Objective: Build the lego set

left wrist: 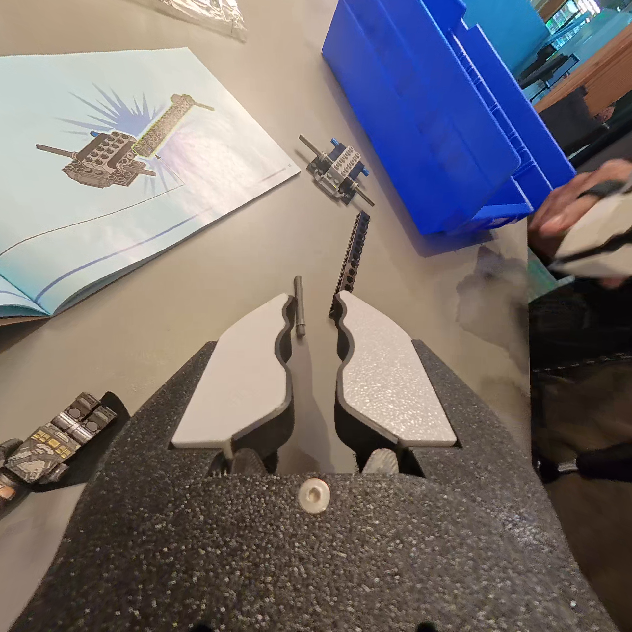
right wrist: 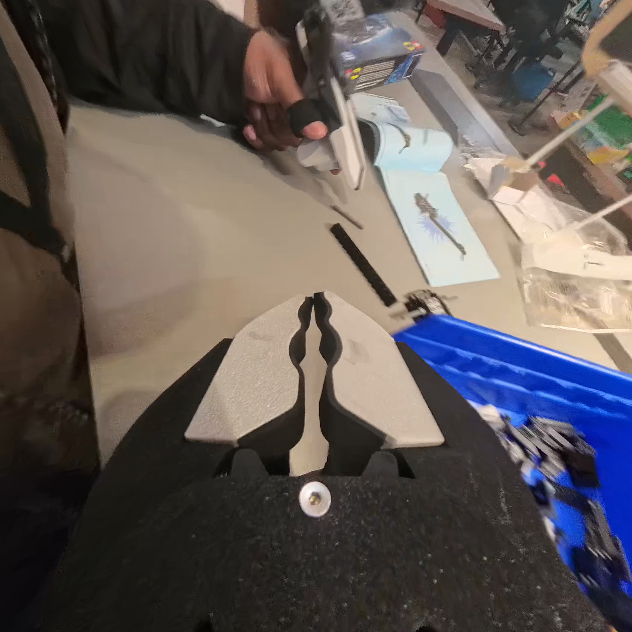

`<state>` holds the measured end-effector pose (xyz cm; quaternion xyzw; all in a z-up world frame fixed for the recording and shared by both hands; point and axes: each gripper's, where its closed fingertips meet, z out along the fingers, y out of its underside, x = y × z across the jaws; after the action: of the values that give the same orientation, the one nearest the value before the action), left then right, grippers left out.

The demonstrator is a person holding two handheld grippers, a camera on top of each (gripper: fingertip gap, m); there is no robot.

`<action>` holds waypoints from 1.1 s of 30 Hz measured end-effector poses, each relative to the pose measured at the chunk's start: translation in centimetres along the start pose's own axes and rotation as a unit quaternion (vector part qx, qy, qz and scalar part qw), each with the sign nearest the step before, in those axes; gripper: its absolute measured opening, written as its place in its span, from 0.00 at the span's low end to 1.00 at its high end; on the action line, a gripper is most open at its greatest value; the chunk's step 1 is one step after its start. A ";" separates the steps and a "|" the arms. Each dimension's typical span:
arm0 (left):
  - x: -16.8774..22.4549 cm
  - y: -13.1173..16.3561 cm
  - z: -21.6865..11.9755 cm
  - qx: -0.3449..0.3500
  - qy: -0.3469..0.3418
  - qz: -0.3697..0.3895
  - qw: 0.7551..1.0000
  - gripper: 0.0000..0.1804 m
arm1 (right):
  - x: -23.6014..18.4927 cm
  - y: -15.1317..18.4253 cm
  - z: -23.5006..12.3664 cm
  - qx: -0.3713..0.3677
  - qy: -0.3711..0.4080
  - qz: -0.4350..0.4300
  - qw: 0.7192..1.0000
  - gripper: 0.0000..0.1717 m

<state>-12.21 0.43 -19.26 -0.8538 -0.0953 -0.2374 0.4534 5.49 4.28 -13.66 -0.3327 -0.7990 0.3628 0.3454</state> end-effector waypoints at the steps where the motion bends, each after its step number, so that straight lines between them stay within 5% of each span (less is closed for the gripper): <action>1: 0.0 0.1 0.1 -0.004 0.000 0.003 1.000 0.12 | 1.1 -0.3 -1.8 -0.001 0.001 0.006 1.000 0.02; 5: 0.1 0.2 0.4 -0.013 -0.004 0.009 1.000 0.12 | 7.4 2.0 -6.6 -0.091 0.006 -0.064 0.994 0.02; 10: 0.1 0.1 0.3 -0.009 0.000 0.003 1.000 0.12 | 12.9 10.0 -5.0 -0.233 -0.083 -0.199 0.948 0.02; 18: 0.0 0.1 0.3 -0.009 0.007 -0.007 1.000 0.12 | 13.2 14.3 -1.8 -0.243 -0.237 -0.229 0.912 0.05; 33: -0.2 0.0 0.2 -0.006 0.011 -0.019 1.000 0.12 | 11.8 15.6 -0.6 -0.233 -0.292 -0.240 0.896 0.06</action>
<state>-12.35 0.63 -19.45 -0.8521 -0.1053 -0.2562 0.4442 3.97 21.74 -22.28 -0.0808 -0.9811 0.1532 0.0862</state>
